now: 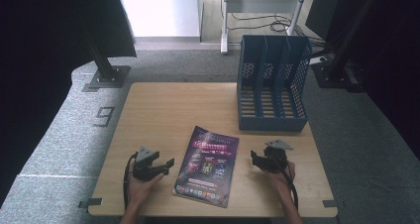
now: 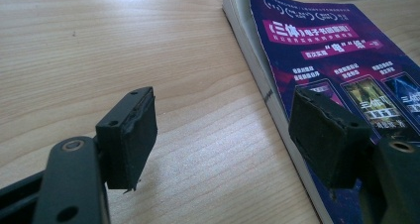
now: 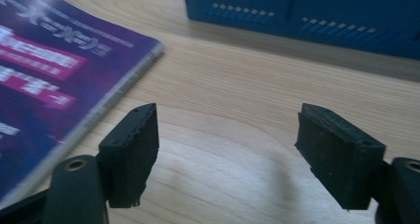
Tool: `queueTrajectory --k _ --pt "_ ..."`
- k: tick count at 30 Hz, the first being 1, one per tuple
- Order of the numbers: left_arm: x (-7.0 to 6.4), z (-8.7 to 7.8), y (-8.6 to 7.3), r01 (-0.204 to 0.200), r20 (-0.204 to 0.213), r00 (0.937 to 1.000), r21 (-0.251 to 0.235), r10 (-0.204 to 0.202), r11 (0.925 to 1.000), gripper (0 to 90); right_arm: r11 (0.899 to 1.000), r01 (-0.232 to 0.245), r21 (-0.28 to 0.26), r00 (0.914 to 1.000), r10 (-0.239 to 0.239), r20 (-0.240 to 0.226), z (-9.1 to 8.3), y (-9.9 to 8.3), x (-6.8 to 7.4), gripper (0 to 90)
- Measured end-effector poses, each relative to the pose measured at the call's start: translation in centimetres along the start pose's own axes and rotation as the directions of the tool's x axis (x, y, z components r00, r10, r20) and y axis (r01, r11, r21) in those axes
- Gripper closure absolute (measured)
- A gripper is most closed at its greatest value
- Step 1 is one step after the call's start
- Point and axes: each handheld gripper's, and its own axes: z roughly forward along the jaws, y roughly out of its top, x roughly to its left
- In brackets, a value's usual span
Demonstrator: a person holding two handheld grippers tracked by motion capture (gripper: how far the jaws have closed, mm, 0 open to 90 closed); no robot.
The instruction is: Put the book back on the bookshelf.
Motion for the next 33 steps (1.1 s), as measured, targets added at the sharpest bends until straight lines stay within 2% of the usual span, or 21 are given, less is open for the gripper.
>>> queueTrajectory --k 10,21,33 --pt "0.2 0.0 0.2 0.011 0.005 0.9999 -0.013 -0.011 0.9999 27.8 0.999 0.019 -0.036 0.9983 -0.021 -0.055 -0.2 0.5 2.0 24.8" --pt "0.0 0.4 0.2 0.000 0.005 1.0000 -0.007 0.000 1.0000 27.9 0.999 0.012 -0.050 0.9965 -0.016 -0.082 -0.3 0.6 2.6 24.9" --pt "-0.4 0.3 0.4 -0.014 0.009 0.9999 -0.012 0.014 0.9998 27.9 0.998 0.042 -0.051 0.9931 -0.047 -0.107 0.7 0.8 4.7 24.3"
